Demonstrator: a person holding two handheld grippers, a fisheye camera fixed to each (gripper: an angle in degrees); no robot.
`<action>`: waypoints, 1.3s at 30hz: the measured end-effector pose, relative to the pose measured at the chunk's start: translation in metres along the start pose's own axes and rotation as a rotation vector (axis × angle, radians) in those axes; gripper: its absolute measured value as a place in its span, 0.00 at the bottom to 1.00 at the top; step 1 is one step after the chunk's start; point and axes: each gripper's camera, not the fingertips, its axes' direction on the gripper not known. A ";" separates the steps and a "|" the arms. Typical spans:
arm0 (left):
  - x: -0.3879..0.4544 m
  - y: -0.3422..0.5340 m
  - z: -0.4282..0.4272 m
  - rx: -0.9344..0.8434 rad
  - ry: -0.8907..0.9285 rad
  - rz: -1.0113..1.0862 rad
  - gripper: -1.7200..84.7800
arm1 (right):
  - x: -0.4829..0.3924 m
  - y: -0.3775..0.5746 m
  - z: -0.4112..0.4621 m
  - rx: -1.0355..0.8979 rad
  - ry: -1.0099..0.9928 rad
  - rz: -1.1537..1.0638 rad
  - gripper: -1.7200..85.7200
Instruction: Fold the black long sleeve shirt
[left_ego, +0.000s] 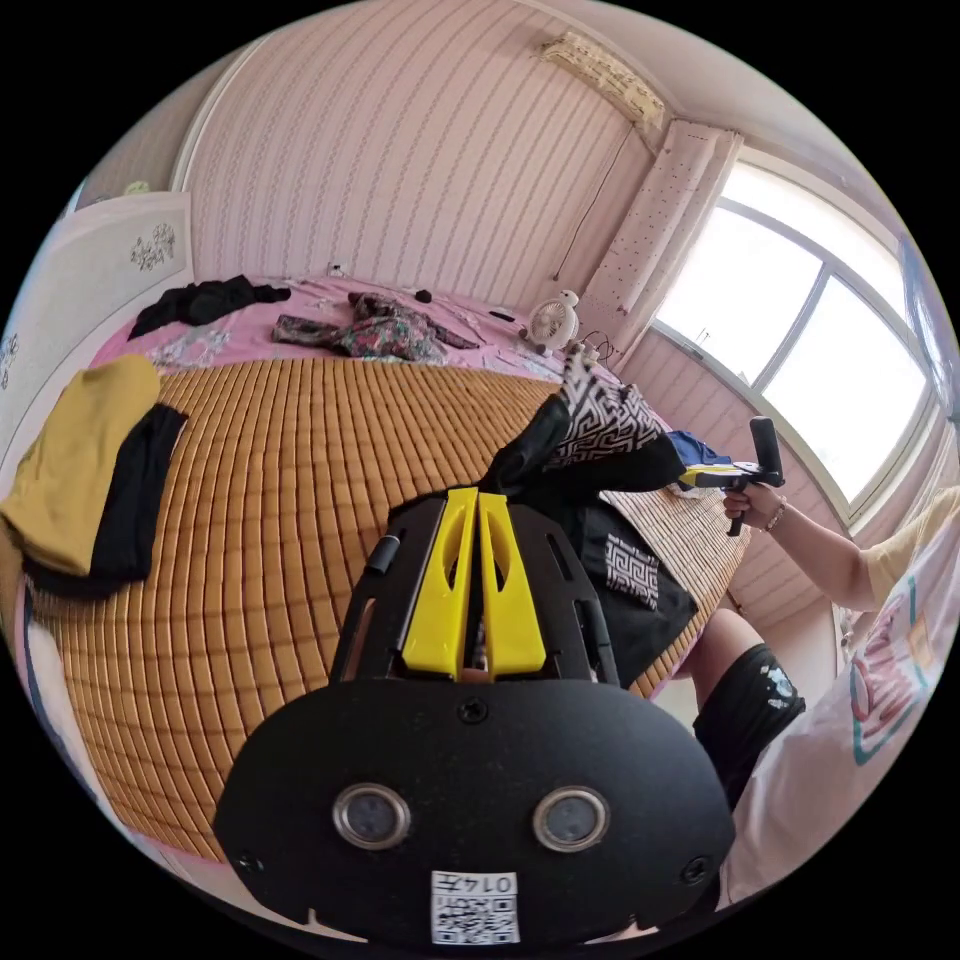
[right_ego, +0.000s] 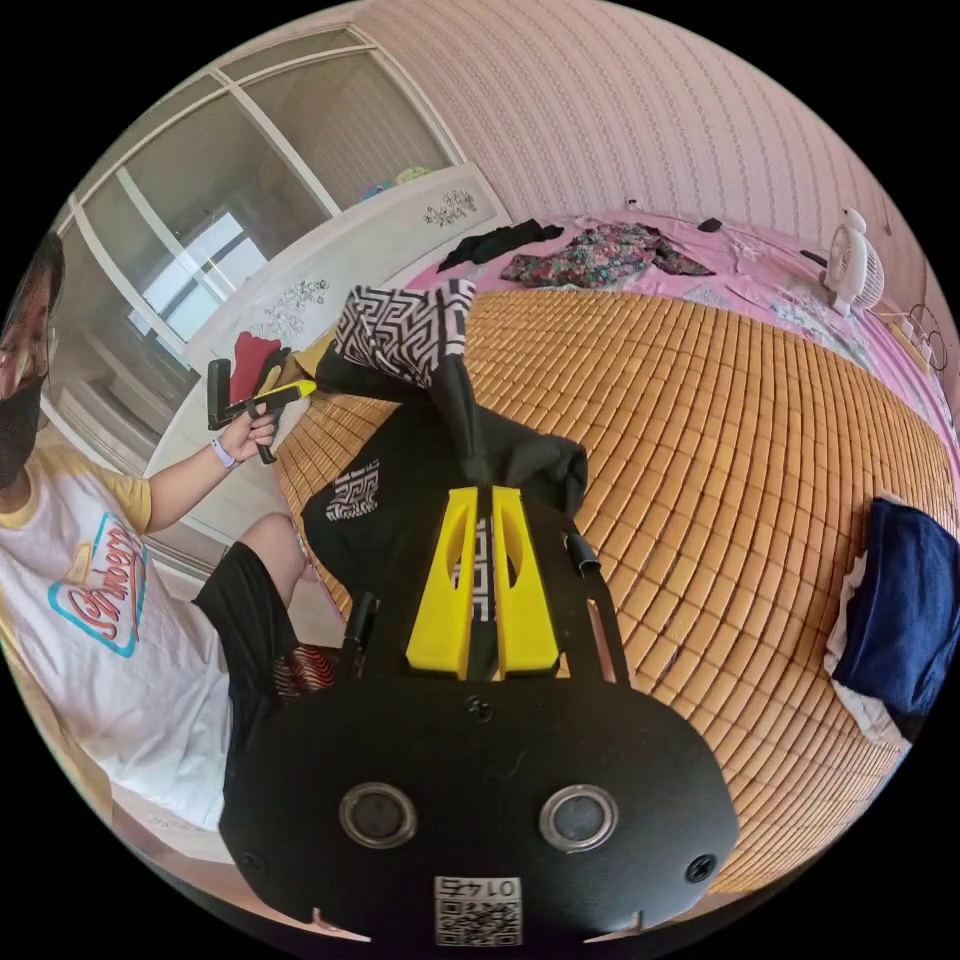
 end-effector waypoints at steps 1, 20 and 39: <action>0.002 0.038 -0.008 -0.048 -0.014 -0.043 0.01 | -0.006 0.015 0.003 -0.034 0.030 0.005 0.04; 0.175 0.131 0.133 -0.248 0.037 0.204 0.01 | -0.153 -0.120 0.152 -0.435 0.191 -0.393 0.02; 0.214 0.207 0.212 -0.373 -0.029 0.287 0.01 | -0.109 -0.231 0.270 -0.678 0.339 -0.322 0.02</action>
